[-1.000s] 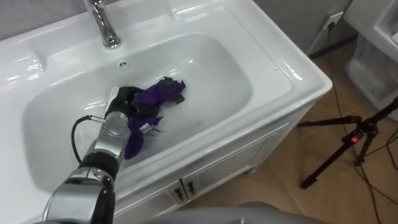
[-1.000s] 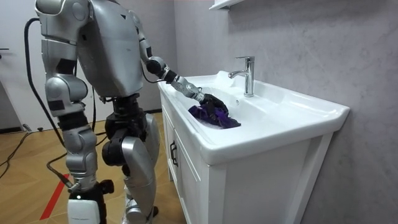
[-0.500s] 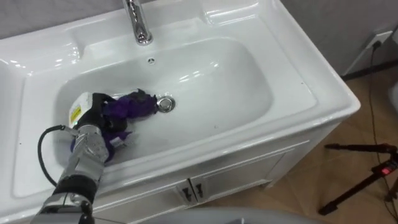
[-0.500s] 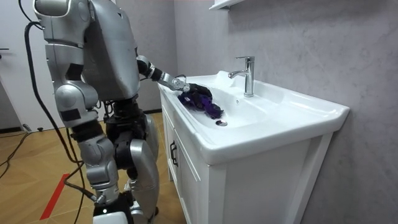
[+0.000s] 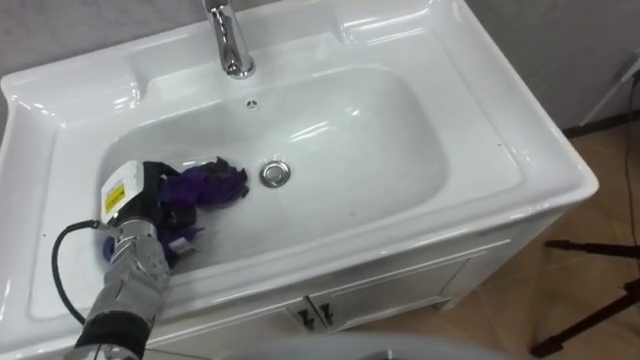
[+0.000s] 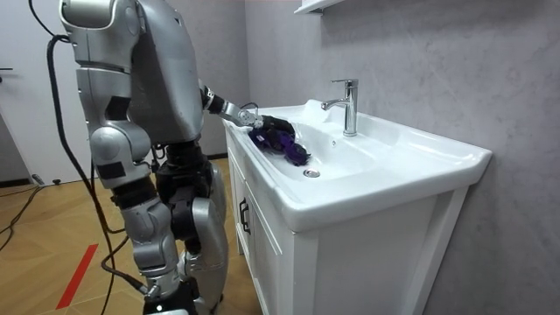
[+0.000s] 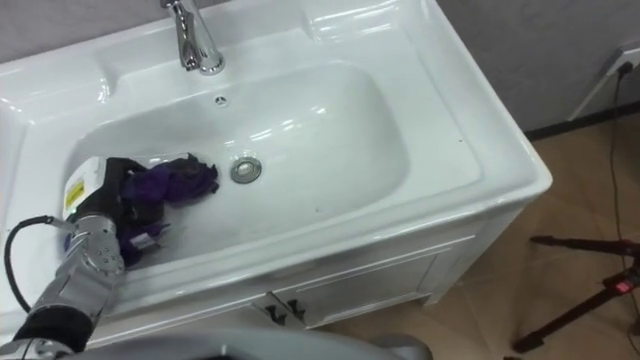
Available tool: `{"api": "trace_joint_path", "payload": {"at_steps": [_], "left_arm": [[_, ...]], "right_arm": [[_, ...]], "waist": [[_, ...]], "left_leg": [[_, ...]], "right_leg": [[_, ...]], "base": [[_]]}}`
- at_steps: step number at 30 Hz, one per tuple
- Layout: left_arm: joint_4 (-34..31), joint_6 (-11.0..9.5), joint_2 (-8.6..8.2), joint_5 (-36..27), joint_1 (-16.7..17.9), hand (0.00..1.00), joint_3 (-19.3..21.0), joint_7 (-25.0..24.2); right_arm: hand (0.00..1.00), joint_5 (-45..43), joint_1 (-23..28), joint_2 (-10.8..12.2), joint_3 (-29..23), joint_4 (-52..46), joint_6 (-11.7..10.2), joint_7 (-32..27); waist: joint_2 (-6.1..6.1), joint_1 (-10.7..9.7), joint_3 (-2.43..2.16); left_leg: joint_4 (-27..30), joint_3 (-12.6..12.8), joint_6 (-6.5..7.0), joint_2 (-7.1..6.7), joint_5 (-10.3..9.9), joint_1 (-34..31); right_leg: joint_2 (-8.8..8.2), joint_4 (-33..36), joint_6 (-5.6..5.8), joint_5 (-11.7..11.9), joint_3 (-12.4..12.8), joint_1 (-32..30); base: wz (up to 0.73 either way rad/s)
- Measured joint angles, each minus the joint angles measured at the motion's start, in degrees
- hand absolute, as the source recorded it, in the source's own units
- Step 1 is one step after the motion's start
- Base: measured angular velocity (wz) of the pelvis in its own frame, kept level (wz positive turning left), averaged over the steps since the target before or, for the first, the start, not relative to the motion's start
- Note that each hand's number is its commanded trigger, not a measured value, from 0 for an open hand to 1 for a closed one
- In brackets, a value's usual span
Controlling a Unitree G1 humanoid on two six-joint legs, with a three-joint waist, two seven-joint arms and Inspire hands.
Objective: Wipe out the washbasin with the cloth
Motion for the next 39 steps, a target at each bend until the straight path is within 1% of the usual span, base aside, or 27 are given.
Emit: {"api": "trace_joint_path", "payload": {"at_steps": [3,5,9,12,13,14,16,19,22,23,25,27,30,35,36,39], "left_arm": [[-1.49,0.00,0.00,-0.04,1.17,1.00,0.00,0.31],[-2.24,0.02,0.07,-0.08,1.87,1.00,0.00,0.38],[-4.47,0.06,0.07,-0.12,3.20,1.00,0.29,0.41],[-7.96,1.05,0.08,-0.16,4.46,1.00,0.28,0.38],[-8.38,1.30,0.08,-0.16,4.46,1.00,0.29,0.38],[-8.78,1.63,0.15,-0.16,4.42,1.00,0.29,0.39],[-8.78,1.69,0.15,-0.21,4.41,1.00,0.26,0.41],[-9.80,1.70,0.15,-0.18,4.47,1.00,0.26,1.11],[-13.78,1.80,0.16,-0.08,4.59,1.00,0.50,2.29],[-15.62,1.79,0.18,-0.08,4.60,1.00,1.02,3.60],[-18.12,1.70,0.65,-0.07,4.56,1.00,1.85,5.80],[-20.29,1.69,1.43,-0.09,4.54,1.00,2.38,8.62],[-23.79,1.66,1.72,-0.10,4.58,1.00,2.51,10.54],[-26.60,1.44,1.72,-0.18,4.53,1.00,2.66,11.65],[-27.15,1.42,1.72,-0.54,4.55,1.00,2.66,11.65],[-29.73,1.08,1.72,-1.27,4.54,1.00,2.73,11.78]], "right_arm": [[0.00,0.01,0.03,-0.32,-1.35,0.00,-0.11,-0.08],[0.00,0.04,0.11,-0.44,-1.33,0.00,-0.12,-0.18],[0.00,0.08,0.79,-0.44,-1.33,0.17,-0.52,-0.28],[0.00,0.27,1.19,-0.42,-1.26,0.21,-0.50,-0.15],[0.00,0.20,1.16,-0.42,-1.25,0.20,-0.50,-0.15],[0.00,0.08,0.91,-0.42,-1.20,0.19,-0.58,-0.14],[0.00,0.14,0.89,-0.42,-0.86,0.30,-0.81,0.02],[0.00,0.21,1.01,-0.17,-0.03,1.42,-1.62,0.37],[0.00,0.23,1.31,0.37,0.64,2.66,-1.61,0.66],[0.00,0.25,1.47,0.63,0.99,2.68,-1.61,0.93],[0.00,0.31,1.52,1.03,1.11,2.69,-1.60,1.32],[0.00,0.49,1.49,1.20,1.24,2.69,-1.63,1.87],[0.00,0.73,1.37,1.35,1.17,2.86,-1.67,2.40],[0.00,0.46,0.96,1.39,1.06,2.90,-2.07,2.43],[0.00,0.55,1.12,1.38,1.06,3.03,-2.37,2.44],[0.00,0.55,0.89,1.55,1.06,3.64,-2.80,2.41]], "waist": [[0.06,0.04,0.00],[0.06,0.07,0.00],[0.02,0.03,0.00],[-0.23,-0.13,0.14],[-0.23,-0.13,0.14],[-0.44,-0.13,0.27],[-0.50,-0.26,0.31],[-0.62,-0.32,0.44],[-0.71,-0.21,0.52],[-0.73,-0.17,0.72],[-0.82,-0.18,0.85],[-0.78,-0.50,0.83],[-0.84,-1.31,0.84],[-0.87,-2.23,0.83],[-0.94,-2.67,0.85],[-1.25,-2.98,1.05]], "left_leg": [[-0.24,0.28,-0.01,-0.02,0.00,0.27],[-0.25,0.57,-0.01,-0.02,0.00,0.37],[-0.38,0.40,-0.01,-0.04,0.00,0.58],[-0.32,0.19,-0.01,-0.05,0.00,0.55],[-0.31,0.16,-0.01,-0.06,0.00,0.59],[-0.31,0.11,-0.01,-0.05,0.00,0.65],[-0.30,-0.04,-0.01,-0.07,0.00,0.70],[-0.30,-1.03,-0.01,-0.16,0.00,0.79],[-0.12,-1.16,-0.02,-0.27,0.00,0.41],[-0.15,-1.18,-0.02,-0.27,0.00,0.27],[-0.15,-1.21,-0.02,-0.27,0.00,0.18],[-0.15,-1.18,-0.02,-0.30,0.00,0.20],[-0.18,-1.19,-0.02,-0.36,0.00,0.04],[-0.20,-1.19,-0.02,-0.33,0.00,-0.21],[-0.18,-1.14,-0.02,-0.31,0.00,-0.15],[-0.18,-1.18,-0.01,-0.28,0.00,-0.24]], "right_leg": [[0.02,0.02,0.03,-0.16,0.28,0.02],[0.04,0.04,0.03,-0.18,0.55,0.01],[0.08,0.05,0.04,-0.17,0.75,0.09],[-0.04,0.03,0.08,-0.20,0.12,0.24],[-0.05,0.05,0.08,-0.20,0.08,0.20],[-0.06,0.10,0.08,-0.20,-0.03,0.20],[-0.11,0.04,0.10,-0.20,-0.12,0.56],[-0.11,-0.09,0.27,-0.34,0.07,0.73],[-0.21,0.05,0.44,-0.52,0.07,-0.06],[-0.22,0.16,0.44,-0.51,0.10,-0.28],[-0.22,0.25,0.44,-0.49,0.15,-0.41],[-0.24,0.25,0.44,-0.49,0.31,-0.39],[-0.32,0.22,0.47,-0.48,-0.01,-0.37],[-0.35,0.18,0.49,-0.46,-0.41,0.19],[-0.34,0.16,0.49,-0.46,-0.41,0.18],[-0.31,0.06,0.48,-0.47,-0.48,0.20]], "base": [[-0.03],[-0.08],[-0.02],[0.11],[0.12],[0.05],[0.05],[0.09],[0.08],[0.00],[-0.02],[-0.05],[0.05],[0.02],[0.00],[0.00]]}}
